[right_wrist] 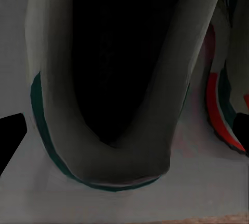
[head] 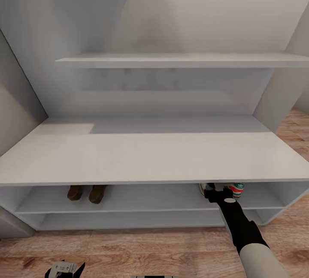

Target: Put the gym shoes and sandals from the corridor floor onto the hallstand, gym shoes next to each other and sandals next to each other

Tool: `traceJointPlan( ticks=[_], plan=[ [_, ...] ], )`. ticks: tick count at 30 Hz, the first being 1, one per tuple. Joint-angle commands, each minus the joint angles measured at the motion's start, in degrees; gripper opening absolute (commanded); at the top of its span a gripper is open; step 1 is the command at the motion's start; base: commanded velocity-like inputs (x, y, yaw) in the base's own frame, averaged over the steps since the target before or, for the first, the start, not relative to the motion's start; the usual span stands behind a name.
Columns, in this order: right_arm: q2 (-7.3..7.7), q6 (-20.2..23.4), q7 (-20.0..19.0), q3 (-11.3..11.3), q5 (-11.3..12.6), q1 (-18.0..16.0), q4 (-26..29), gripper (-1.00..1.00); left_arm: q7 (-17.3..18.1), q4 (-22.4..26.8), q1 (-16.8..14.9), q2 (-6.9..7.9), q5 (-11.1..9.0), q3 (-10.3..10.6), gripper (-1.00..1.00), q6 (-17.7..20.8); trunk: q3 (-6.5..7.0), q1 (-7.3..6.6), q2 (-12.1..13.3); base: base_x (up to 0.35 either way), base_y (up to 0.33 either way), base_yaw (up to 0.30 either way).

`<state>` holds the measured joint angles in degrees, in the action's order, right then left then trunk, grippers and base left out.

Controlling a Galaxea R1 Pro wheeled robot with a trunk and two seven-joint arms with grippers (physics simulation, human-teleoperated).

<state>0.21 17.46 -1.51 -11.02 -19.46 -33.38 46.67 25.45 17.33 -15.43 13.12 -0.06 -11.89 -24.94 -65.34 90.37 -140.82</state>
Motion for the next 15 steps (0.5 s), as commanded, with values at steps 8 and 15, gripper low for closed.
traceJointPlan(
  ticks=[8, 15],
  plan=[
    [0.05, 0.3, -0.2, 0.0, -0.5, 0.0, 0.1, 1.0, 0.6, 0.0, 0.0, 0.03, 0.0, -0.4, 1.0, -0.1, -0.05, -0.01, 0.0, -0.097, -0.019, 0.0],
    [0.05, 0.3, -0.2, 0.0, -0.6, 0.0, 0.0, 1.0, 0.6, -0.1, 0.0, 0.06, 0.1, -0.5, 1.0, -0.1, -0.05, -0.01, 0.0, -0.319, -0.008, 0.0]
  ],
)
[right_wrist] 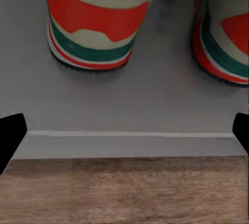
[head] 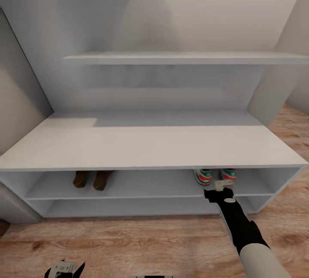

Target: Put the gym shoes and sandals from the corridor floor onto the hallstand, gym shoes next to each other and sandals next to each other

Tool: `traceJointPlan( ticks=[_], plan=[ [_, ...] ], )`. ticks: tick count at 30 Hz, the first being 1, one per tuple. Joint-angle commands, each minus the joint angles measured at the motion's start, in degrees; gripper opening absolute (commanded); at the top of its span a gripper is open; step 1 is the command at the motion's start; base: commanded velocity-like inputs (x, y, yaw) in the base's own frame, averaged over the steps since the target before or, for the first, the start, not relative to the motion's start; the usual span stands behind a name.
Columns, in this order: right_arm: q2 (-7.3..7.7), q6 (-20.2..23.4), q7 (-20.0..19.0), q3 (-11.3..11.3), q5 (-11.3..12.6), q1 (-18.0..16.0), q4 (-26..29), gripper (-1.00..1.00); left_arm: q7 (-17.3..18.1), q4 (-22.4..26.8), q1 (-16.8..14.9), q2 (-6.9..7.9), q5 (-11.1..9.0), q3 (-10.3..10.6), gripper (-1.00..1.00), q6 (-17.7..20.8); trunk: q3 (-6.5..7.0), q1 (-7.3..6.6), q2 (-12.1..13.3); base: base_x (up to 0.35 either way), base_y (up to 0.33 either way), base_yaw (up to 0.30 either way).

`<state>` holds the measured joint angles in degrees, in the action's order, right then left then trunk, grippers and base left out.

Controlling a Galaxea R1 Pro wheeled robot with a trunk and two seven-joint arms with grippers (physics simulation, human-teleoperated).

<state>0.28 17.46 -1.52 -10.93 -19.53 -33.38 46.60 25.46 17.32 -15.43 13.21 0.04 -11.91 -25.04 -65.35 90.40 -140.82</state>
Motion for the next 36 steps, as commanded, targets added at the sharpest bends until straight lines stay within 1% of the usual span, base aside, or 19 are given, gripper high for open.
traceJointPlan(
  ticks=[1, 14, 19, 21, 22, 23, 24, 25, 28, 29, 30, 31, 32, 34, 35, 36],
  plan=[
    [-0.02, 0.3, -0.2, -0.1, -0.5, 0.0, 0.1, 1.0, 0.6, 0.0, 0.0, -0.03, 0.0, -0.5, 1.0, 0.0, -0.04, -0.05, 0.0, -0.336, -0.001, 0.0],
    [0.02, 0.0, -0.2, 0.0, -0.5, 0.0, -0.5, 1.0, 0.6, -0.1, 0.0, -0.03, -0.4, -0.5, 1.0, 0.0, -0.04, -0.05, 0.0, -0.337, 0.0, 0.0],
    [0.06, -0.2, -0.1, -0.1, -0.5, 0.0, -4.4, 1.0, 0.6, -0.1, 0.0, -0.03, -0.4, -0.5, 1.0, -0.1, -0.04, -0.05, 0.0, -0.337, 0.0, 0.0],
    [0.07, -0.4, -0.1, -0.1, -0.5, 0.1, -7.8, 1.0, 0.5, -0.1, 0.0, 0.02, -0.5, -0.6, 1.0, 0.0, -0.04, -0.05, 0.0, -0.333, 0.0, 0.0],
    [0.2, -1.9, 0.0, -0.1, -0.4, 0.1, -12.8, 1.0, 0.4, -0.1, 0.0, 0.04, -0.5, -0.6, 1.0, 0.0, -0.04, -0.05, 0.0, -0.305, 0.0, 0.0],
    [0.31, -2.7, 0.0, -0.1, -0.4, 0.1, -14.1, 1.0, 0.4, -0.1, 0.0, 0.05, -0.5, -0.6, 1.0, 0.0, -0.04, -0.05, 0.0, -0.295, 0.0, 0.0],
    [0.63, -4.8, 0.0, -0.1, -0.4, 0.1, -16.7, 1.0, 0.3, -0.1, 0.0, 0.05, -0.5, -0.6, 1.0, 0.0, -0.04, -0.05, 0.0, -0.262, 0.0, 0.0],
    [1.12, -8.9, 0.0, -0.1, -0.3, 0.2, -20.9, 1.0, 0.2, -0.1, 0.0, 0.06, -0.5, -0.6, 1.0, 0.0, -0.04, -0.05, 0.0, -0.17, 0.0, 0.0],
    [1.49, -13.5, 0.0, -0.1, -0.3, 0.2, -25.4, 1.0, 0.1, -0.1, 0.0, 0.06, -0.5, -0.6, 1.0, 0.0, -0.04, -0.05, 0.0, -0.111, 0.0, 0.0],
    [1.81, -16.4, 0.0, -0.1, -0.3, 0.2, -28.5, 1.0, 0.1, -0.1, 0.0, 0.06, -0.5, -0.6, 1.0, 0.0, -0.04, -0.05, 0.0, -0.056, 0.0, 0.0],
    [1.99, -17.7, 0.1, -0.1, -0.3, 0.2, -30.1, 1.0, 0.1, -0.1, 0.0, 0.06, -0.5, -0.6, 1.0, 0.0, -0.04, -0.05, 0.0, -0.045, 0.0, 0.0],
    [2.45, -21.0, 0.5, -0.1, -0.2, 0.3, -34.1, 1.0, 0.1, -0.1, 0.0, 0.06, -0.5, -0.6, 1.0, -0.1, -0.04, -0.05, 0.0, -0.029, 0.0, 0.0],
    [2.68, -22.8, 0.9, 0.0, -0.2, 0.3, -36.1, 1.0, 0.1, -0.1, 0.0, 0.06, -0.5, -0.6, 1.0, -0.1, -0.04, -0.05, 0.0, -0.023, 0.0, 0.0],
    [3.01, -25.8, 1.6, 0.0, -0.1, 0.3, -39.1, 1.0, 0.1, -0.1, 0.0, 0.06, -0.5, -0.6, 1.0, -0.2, -0.04, -0.05, 0.0, -0.016, 0.0, 0.0],
    [3.17, -28.4, 2.3, 0.0, -0.1, 0.4, -41.0, 1.0, 0.1, -0.1, 0.0, 0.06, -0.5, -0.6, 1.0, -0.2, -0.04, -0.05, 0.0, -0.009, 0.0, 0.0],
    [3.22, -29.6, 2.7, 0.0, -0.1, 0.4, -41.8, 1.0, 0.1, -0.1, 0.0, 0.06, -0.5, -0.6, 1.0, -0.2, -0.04, -0.05, 0.0, -0.006, 0.0, 0.0]
  ],
)
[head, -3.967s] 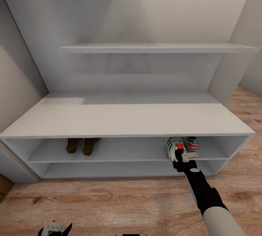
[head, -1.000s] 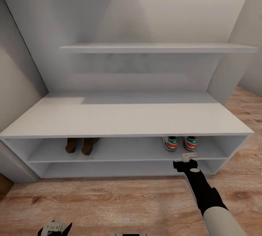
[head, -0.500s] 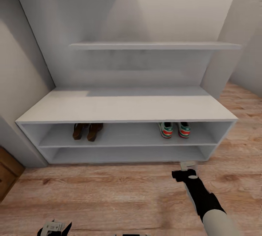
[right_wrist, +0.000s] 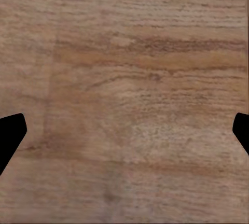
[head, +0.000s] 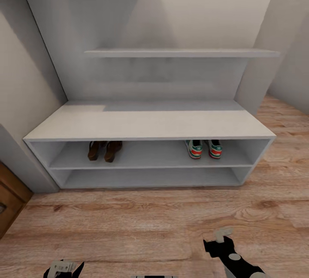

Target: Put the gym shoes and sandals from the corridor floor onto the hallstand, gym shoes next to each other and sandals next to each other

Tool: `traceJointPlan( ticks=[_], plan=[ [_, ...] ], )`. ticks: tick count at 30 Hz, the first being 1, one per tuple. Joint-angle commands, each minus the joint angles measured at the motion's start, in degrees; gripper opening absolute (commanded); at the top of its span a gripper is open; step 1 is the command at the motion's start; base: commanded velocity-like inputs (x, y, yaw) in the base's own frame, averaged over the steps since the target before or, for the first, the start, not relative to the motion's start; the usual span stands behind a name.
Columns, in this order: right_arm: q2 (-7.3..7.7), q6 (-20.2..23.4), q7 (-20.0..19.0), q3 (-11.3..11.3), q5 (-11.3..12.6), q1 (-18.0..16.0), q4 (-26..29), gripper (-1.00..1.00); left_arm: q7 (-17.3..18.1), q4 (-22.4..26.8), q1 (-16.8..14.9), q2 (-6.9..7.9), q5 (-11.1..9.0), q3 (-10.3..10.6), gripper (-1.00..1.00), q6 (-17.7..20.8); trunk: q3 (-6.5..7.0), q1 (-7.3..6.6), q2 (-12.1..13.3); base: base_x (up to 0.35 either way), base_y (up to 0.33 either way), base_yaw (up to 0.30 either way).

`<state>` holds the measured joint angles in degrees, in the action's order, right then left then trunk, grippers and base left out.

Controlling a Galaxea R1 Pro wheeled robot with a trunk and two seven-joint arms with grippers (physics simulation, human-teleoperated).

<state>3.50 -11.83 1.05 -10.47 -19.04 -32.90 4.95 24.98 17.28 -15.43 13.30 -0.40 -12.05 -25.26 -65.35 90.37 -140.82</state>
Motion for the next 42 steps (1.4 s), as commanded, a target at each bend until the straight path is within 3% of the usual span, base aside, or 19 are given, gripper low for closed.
traceJointPlan(
  ticks=[1, 6, 14, 35, 42],
  plan=[
    [0.04, -2.3, 1.1, -0.4, -0.6, 0.3, -1.2, 1.0, 0.5, -0.1, 0.0, -0.03, 0.0, -0.5, 1.0, 0.0, -0.04, -0.01, 0.0, -0.005, 0.0, 0.0],
    [-0.13, -8.4, 4.0, -0.4, -0.3, 3.3, -2.8, 1.0, 0.4, -0.1, 0.0, -0.08, -0.1, -0.5, 1.0, 0.1, -0.04, -0.01, 0.0, -0.002, 0.0, 0.0],
    [-0.36, -10.9, 4.5, -0.4, -0.3, 4.9, -3.2, 1.0, 0.4, -0.1, 0.0, -0.13, -0.2, -0.6, 1.0, 0.1, -0.04, -0.01, 0.0, 0.0, 0.0, 0.0],
    [-0.42, -11.1, 4.4, -0.4, -0.6, 5.7, -3.3, 1.0, 0.3, -1.1, 0.0, -0.17, -0.4, -0.6, 1.0, 0.0, 3.73, -4.62, 8.4, 0.0, 0.0, 0.0],
    [-0.42, -11.0, 4.4, -0.4, -0.6, 7.8, -3.3, 1.0, 0.3, -2.0, 0.0, -0.21, -0.4, -0.8, 1.0, 0.0, 4.98, -6.16, 11.2, 0.0, 0.0, 0.0]
  ],
)
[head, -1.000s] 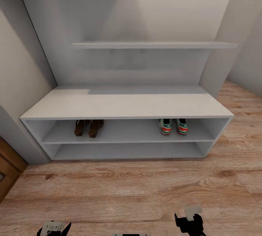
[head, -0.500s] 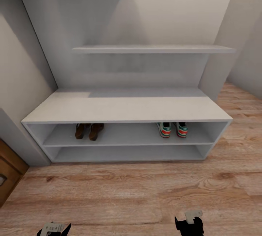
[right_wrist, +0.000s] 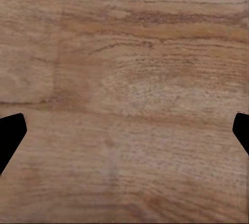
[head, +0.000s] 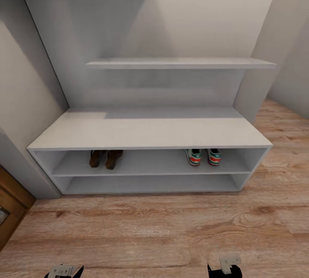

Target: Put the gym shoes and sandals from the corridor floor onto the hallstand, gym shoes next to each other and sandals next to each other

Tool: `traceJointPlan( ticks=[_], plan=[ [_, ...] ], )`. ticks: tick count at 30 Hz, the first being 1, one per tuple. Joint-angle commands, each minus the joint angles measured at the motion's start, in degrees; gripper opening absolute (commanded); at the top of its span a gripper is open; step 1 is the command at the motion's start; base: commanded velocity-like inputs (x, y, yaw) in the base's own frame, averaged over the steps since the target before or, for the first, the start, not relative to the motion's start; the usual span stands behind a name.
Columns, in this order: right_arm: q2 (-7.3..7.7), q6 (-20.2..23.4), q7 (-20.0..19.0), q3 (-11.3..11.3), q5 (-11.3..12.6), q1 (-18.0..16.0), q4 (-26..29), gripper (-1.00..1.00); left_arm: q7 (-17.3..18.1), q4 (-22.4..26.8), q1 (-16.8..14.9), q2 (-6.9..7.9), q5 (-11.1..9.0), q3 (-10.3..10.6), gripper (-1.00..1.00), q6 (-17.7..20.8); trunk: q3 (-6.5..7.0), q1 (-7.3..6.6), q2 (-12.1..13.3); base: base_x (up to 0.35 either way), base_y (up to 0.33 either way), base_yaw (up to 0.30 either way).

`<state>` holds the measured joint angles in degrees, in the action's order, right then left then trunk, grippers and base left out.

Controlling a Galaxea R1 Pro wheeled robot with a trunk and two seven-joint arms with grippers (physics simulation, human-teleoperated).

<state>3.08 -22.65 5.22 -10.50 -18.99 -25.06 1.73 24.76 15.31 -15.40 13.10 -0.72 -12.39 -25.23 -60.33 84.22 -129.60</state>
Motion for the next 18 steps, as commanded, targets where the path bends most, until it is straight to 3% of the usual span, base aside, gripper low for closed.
traceJointPlan(
  ticks=[1, 9, 18],
  plan=[
    [0.0, -0.2, 0.2, -0.4, -0.6, 0.2, -0.1, 1.0, 0.6, -0.1, 0.0, -0.03, -0.1, -0.4, 1.0, 0.0, 0.14, -0.24, 0.4, 0.0, 0.0, 0.0],
    [0.0, -0.2, 0.2, -0.4, -0.6, 1.4, -0.1, 1.0, 0.6, -0.3, -0.1, -0.08, -0.1, -0.4, 1.0, 0.0, 1.58, -1.99, 3.6, 0.0, 0.0, 0.0],
    [0.0, -0.2, 0.2, -0.4, -0.6, 1.8, -0.1, 1.0, 0.6, -0.4, -0.1, -0.11, -0.2, -0.4, 1.0, -0.1, 1.58, -1.99, 3.6, 0.0, 0.0, 0.0]
  ],
)
